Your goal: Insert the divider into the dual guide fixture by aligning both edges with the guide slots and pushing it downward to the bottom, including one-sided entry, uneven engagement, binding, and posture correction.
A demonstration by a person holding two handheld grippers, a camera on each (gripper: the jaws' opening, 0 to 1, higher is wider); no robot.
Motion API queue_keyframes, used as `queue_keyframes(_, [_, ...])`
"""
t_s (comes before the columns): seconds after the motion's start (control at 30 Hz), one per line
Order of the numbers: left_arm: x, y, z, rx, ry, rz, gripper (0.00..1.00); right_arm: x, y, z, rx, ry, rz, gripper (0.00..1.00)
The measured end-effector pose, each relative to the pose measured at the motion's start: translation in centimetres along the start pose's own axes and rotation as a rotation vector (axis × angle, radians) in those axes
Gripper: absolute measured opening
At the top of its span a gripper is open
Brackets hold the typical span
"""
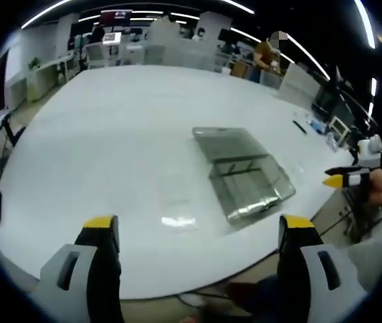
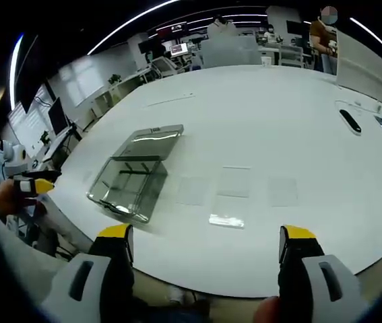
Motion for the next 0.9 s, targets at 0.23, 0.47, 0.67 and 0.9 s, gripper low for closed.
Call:
queue_keyframes(0.23, [-0.03, -0.08, -0.14, 0.001, -0.001, -0.002, 0.95, 0.06, -0.11, -0.18, 0.0, 0.006, -0.001, 0.88])
queue_keyframes(0.47, [0.08, -0.31, -0.12, -0.003, 0.003, 0.003, 0.95, 0.28, -0.16, -0.23, -0.004, 0.006, 0.001, 0.87])
queue_keyframes(0.67, [0.16, -0.52, -0.13, -0.003, 0.009, 0.006, 0.95, 0.48, -0.39, -0.4, -0.005, 0.006, 0.0, 0.86])
queue_keyframes(0.9, [0.32, -0.68, -0.06, -0.006, 0.014, 0.006, 0.95, 0.62, -0.9, -0.7, -0.008, 0.01, -0.004, 0.86])
Point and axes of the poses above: the point that each gripper's makers call its tool centre point, and the gripper's own axes: y roughly backward along the fingers, x roughly to its right, z roughly out of its underside, the point moved 6 cm from there along y, roughly backward along the fingers, and after that the axes turned 10 degrees about x, right-handed, at the moved point
